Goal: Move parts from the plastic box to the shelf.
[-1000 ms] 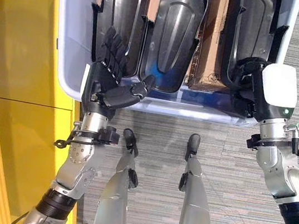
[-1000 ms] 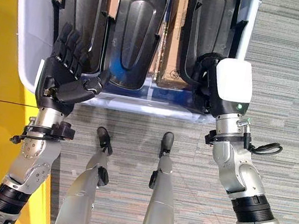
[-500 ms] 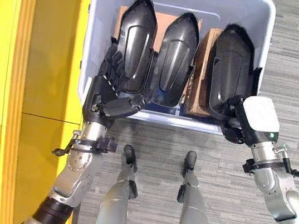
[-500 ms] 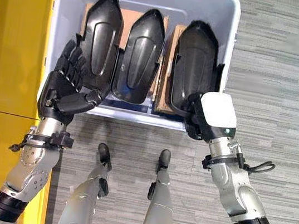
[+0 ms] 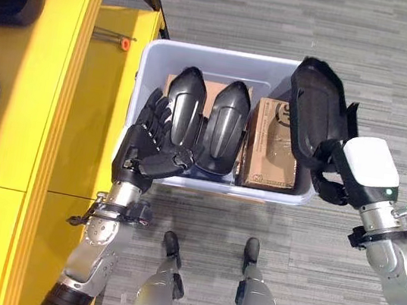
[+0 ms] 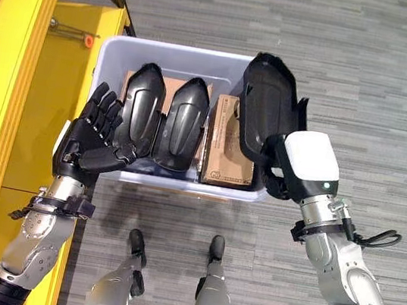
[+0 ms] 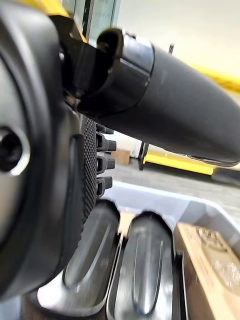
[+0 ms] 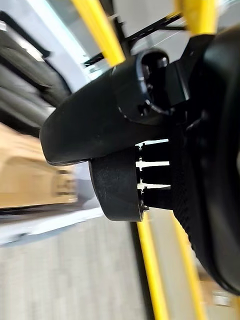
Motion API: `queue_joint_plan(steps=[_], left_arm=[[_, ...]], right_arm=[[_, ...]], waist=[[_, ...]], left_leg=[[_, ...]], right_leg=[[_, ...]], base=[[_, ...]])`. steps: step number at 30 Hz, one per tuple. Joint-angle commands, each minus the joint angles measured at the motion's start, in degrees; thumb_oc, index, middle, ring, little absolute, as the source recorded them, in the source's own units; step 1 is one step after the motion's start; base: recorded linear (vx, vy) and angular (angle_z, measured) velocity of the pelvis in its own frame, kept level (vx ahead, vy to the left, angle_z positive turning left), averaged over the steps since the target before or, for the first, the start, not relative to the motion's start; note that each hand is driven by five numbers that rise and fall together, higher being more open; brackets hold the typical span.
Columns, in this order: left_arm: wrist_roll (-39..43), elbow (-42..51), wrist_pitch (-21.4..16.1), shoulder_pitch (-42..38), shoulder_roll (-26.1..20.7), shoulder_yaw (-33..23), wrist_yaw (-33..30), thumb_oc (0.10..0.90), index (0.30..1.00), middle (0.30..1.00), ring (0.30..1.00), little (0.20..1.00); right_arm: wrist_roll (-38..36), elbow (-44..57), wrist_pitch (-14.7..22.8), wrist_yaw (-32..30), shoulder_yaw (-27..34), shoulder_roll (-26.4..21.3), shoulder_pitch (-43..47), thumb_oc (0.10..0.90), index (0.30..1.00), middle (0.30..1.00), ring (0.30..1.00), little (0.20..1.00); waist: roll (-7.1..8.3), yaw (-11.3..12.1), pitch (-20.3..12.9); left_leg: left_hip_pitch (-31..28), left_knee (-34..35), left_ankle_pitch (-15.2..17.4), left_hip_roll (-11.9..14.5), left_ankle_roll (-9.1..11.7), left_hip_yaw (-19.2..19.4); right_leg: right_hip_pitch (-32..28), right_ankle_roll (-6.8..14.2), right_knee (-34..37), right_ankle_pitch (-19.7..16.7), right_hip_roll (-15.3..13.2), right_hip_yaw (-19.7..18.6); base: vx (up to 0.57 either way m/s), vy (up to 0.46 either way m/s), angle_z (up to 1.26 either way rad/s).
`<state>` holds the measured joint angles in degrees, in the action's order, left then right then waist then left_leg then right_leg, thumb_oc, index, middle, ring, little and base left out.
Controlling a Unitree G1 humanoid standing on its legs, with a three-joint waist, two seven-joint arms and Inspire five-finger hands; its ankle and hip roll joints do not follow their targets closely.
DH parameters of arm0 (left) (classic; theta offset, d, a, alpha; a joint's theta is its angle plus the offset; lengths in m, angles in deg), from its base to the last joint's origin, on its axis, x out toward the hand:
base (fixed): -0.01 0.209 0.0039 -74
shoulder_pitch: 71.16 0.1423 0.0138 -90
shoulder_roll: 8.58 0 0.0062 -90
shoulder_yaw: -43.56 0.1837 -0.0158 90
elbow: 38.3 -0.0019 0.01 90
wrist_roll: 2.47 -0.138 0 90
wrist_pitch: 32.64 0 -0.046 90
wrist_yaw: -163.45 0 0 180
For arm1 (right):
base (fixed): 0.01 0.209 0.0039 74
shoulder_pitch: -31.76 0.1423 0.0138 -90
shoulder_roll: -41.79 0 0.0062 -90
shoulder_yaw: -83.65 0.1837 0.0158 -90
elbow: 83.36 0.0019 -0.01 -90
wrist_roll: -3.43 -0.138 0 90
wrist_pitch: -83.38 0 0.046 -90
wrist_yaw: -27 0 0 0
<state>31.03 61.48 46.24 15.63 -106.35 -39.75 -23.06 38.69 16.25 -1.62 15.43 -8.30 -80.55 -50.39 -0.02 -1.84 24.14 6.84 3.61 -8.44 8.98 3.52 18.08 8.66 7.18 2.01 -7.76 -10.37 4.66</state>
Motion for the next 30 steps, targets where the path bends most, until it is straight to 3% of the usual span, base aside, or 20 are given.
queue_joint_plan(steps=[1, 10, 20, 24, 26, 28, 30], left_arm=[[0.0, 1.8, -4.3, 1.7, -0.9, -1.1, 2.0, 0.900, 1.000, 1.000, 1.000, 1.000], [-0.1, 1.7, -3.6, 5.3, -0.3, -3.0, 2.5, 0.900, 1.000, 1.000, 1.000, 1.000], [-0.2, 2.6, -2.8, 8.6, 0.0, -4.6, 2.2, 0.900, 1.000, 1.000, 1.000, 1.000], [-0.1, 3.3, -3.0, 9.7, 0.1, -5.5, 0.6, 0.900, 1.000, 1.000, 1.000, 1.000], [-0.6, 3.9, -3.0, 9.9, 0.0, -5.9, 0.3, 0.900, 1.000, 1.000, 1.000, 1.000], [-0.8, 5.8, -3.1, 11.1, 0.9, -6.7, 0.0, 0.900, 1.000, 1.000, 1.000, 1.000], [-0.2, 5.9, -3.0, 11.9, 1.7, -6.0, 0.0, 0.900, 1.000, 1.000, 1.000, 1.000]], right_arm=[[-1.4, 4.8, 2.7, -4.5, 2.2, -2.4, 3.1, 0.400, 0.300, 0.300, 0.300, 0.300], [-0.9, 7.6, 3.3, -5.2, 5.9, -0.5, 1.6, 0.400, 0.300, 0.300, 0.300, 0.300], [-1.1, 9.4, 3.8, -4.7, 4.2, 3.1, 1.6, 0.400, 0.300, 0.300, 0.300, 0.300], [-2.5, 9.8, 4.0, -5.7, 1.7, 5.2, 3.5, 0.400, 0.300, 0.300, 0.300, 0.300], [-2.9, 10.2, 4.4, -5.7, 0.7, 5.6, 4.4, 0.400, 0.300, 0.300, 0.300, 0.300], [-4.2, 11.5, 5.4, -5.5, -0.9, 6.4, 5.2, 0.400, 0.300, 0.300, 0.300, 0.300], [-4.9, 12.0, 5.7, -5.1, -1.0, 6.3, 4.4, 0.400, 0.300, 0.300, 0.300, 0.300]], waist=[[1.98, 0.1, -14.8], [1.94, -0.1, -19.8], [0.61, -0.2, -20.1], [-0.65, 0.4, -18.3], [-0.94, 0.8, -17.6], [-1.33, 2.6, -15.1], [-1.51, 3.3, -14.1]], left_leg=[[-5.3, -1.8, 2.1, 6.7, 5.6, 1.4], [-10.1, -1.7, 1.4, 7.9, 5.6, 2.7], [-13.0, -1.4, 0.3, 9.3, 5.3, 3.5], [-12.0, -4.4, -4.7, 13.4, 6.3, 1.9], [-11.3, -5.2, -6.2, 14.4, 6.5, 1.2], [-8.1, -6.1, -12.7, 16.2, 8.1, -1.7], [-5.1, -3.6, -16.4, 15.8, 8.9, -2.7]], right_leg=[[-4.6, 3.1, -4.3, 6.4, -3.7, 2.0], [-8.4, 2.8, -4.7, 8.1, -2.3, 1.7], [-7.9, 1.2, -9.0, 11.8, 0.4, -0.3], [-5.7, -2.3, -16.2, 15.8, 5.1, -0.4], [-4.8, -3.1, -17.5, 16.5, 6.3, -0.2], [-3.7, -4.9, -18.1, 17.1, 8.8, 1.6], [-3.6, -5.2, -17.0, 17.5, 8.5, 4.3]], base=[[0.06, -0.048, -0.06], [0.04, -0.047, -0.02], [-0.02, -0.067, -0.12], [-0.09, -0.283, -0.06], [-0.13, -0.279, 0.01], [-0.19, -0.371, 0.04], [-0.19, -0.248, 0.24]])
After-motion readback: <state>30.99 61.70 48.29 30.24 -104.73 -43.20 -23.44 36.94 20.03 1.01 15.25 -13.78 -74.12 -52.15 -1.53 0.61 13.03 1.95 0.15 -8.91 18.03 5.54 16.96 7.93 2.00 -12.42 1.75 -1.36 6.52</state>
